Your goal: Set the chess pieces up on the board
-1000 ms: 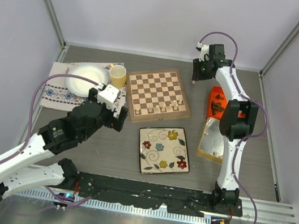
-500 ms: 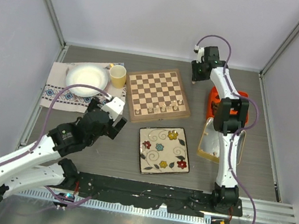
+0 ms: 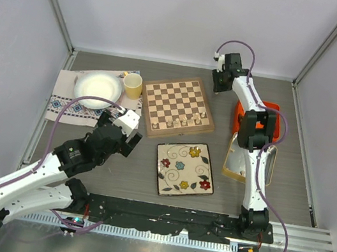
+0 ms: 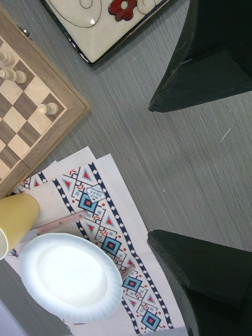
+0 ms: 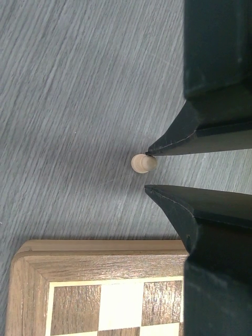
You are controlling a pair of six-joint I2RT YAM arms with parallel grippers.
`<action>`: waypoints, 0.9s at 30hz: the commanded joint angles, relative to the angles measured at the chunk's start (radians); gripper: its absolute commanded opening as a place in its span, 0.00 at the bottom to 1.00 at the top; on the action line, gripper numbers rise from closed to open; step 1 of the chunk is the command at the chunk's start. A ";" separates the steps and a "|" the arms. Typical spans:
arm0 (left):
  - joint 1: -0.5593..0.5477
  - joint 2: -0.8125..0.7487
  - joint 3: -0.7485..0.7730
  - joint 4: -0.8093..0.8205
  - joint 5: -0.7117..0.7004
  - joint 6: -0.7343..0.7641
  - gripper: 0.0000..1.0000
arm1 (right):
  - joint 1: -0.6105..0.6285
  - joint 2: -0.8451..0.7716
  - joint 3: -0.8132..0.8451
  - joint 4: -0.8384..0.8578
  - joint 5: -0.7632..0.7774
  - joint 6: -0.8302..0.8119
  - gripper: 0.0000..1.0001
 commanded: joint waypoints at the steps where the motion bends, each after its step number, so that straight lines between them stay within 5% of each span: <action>1: 0.004 -0.008 -0.003 0.048 -0.017 0.012 1.00 | 0.002 0.015 0.063 0.034 0.015 0.010 0.33; 9: 0.006 -0.015 -0.003 0.050 -0.019 0.012 1.00 | 0.004 0.032 0.074 0.048 0.017 0.005 0.25; 14: 0.006 -0.016 -0.006 0.053 -0.020 0.012 1.00 | 0.004 0.008 0.054 0.054 0.008 -0.004 0.02; 27: 0.014 -0.059 -0.013 0.057 -0.013 0.012 1.00 | 0.039 -0.370 -0.311 0.154 -0.124 -0.059 0.01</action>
